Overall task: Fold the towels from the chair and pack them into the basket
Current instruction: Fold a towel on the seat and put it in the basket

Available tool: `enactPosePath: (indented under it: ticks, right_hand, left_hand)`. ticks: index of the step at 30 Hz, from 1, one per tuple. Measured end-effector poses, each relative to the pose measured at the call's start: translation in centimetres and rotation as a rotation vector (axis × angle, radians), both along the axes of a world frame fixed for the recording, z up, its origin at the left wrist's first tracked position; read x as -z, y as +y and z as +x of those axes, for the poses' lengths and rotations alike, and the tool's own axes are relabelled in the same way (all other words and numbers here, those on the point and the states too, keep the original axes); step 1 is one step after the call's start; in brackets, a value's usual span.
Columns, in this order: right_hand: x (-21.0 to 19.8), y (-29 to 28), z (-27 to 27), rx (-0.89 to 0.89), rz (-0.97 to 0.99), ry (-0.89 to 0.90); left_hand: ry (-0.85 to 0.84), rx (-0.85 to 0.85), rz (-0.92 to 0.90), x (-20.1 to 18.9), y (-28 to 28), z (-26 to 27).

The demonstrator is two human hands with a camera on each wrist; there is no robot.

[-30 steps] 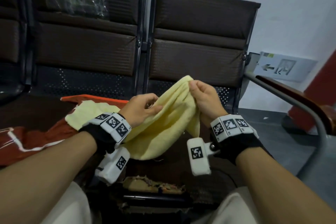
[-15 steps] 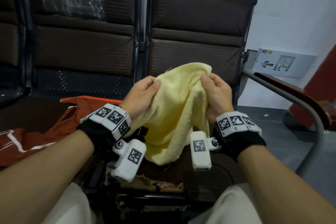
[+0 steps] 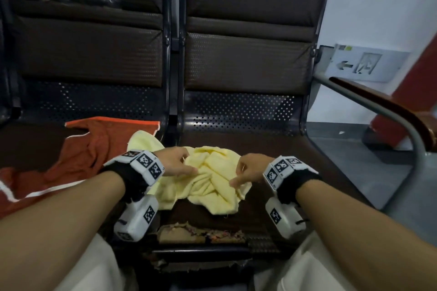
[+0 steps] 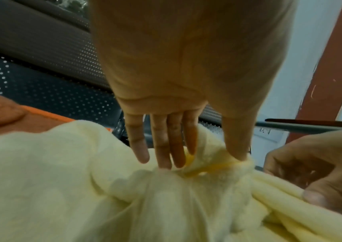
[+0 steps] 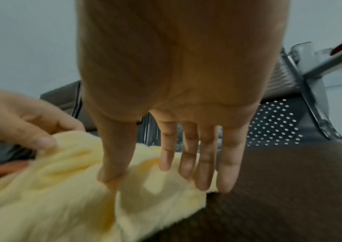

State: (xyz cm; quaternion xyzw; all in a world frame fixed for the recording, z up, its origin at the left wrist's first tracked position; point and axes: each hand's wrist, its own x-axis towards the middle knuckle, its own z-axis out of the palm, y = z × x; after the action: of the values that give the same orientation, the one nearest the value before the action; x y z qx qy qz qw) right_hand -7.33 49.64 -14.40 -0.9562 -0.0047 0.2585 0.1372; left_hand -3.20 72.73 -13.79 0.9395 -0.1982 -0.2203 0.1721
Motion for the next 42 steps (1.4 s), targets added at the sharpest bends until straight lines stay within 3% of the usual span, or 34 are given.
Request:
enactPosePath:
  ticks: [4,7,11,13,17,20,22,24,26,29,32,39,42]
  right_hand:
    - [0.2,0.8,-0.1,-0.097,-0.155,-0.066]
    - [-0.4,1.3,0.3,-0.046,-0.143,-0.204]
    - [-2.1,1.8,1.1,0.103,0.14,-0.565]
    - [-2.9,2.2,1.6,0.186,0.335,-0.659]
    - [-3.9,3.8,1.8,0.191,0.714,-0.573]
    - [-4.3,4.1,1.2,0.156,0.922,-0.383]
    - [-4.4,3.7,0.7,0.129,0.964,-0.206]
    - [-4.4,3.3,0.4,0.04,0.851,-0.19]
    - [-4.6,2.9,0.4,0.069,0.837,-0.295]
    - [-5.4,2.3,0.8,0.256,1.013,-0.51]
    - [-6.0,1.7,1.1,0.374,1.06,-0.701]
    - [-6.8,1.4,0.8,0.6,0.906,-1.034]
    - [-7.1,1.2,0.6,0.713,0.943,-1.087]
  left_hand:
    - [0.081,0.162,0.157,0.5,0.4,-0.6]
    - [-0.017,0.186,0.152,0.4,0.0,-0.8]
    - [-0.153,0.046,-0.166,-1.2,-1.0,-0.7]
    - [-0.206,0.013,-0.352,-2.0,-1.4,-0.6]
    - [-0.157,0.048,-0.69,-3.3,-1.5,-0.6]
    - [-0.123,0.098,-0.773,-3.8,-0.8,-0.6]
    - [-0.149,0.084,-0.772,-3.6,-0.4,-0.5]
    - [-0.18,0.044,-0.74,-3.5,-0.3,-0.4]
    - [-0.214,0.031,-0.693,-3.2,-0.2,-0.4]
    - [-0.207,-0.009,-0.598,-2.7,0.4,-0.4]
    - [-0.186,-0.037,-0.488,-2.4,1.2,-0.4]
    - [-0.18,-0.025,-0.419,-3.4,0.7,-1.0]
    - [-0.191,-0.016,-0.307,-3.9,0.5,-1.3]
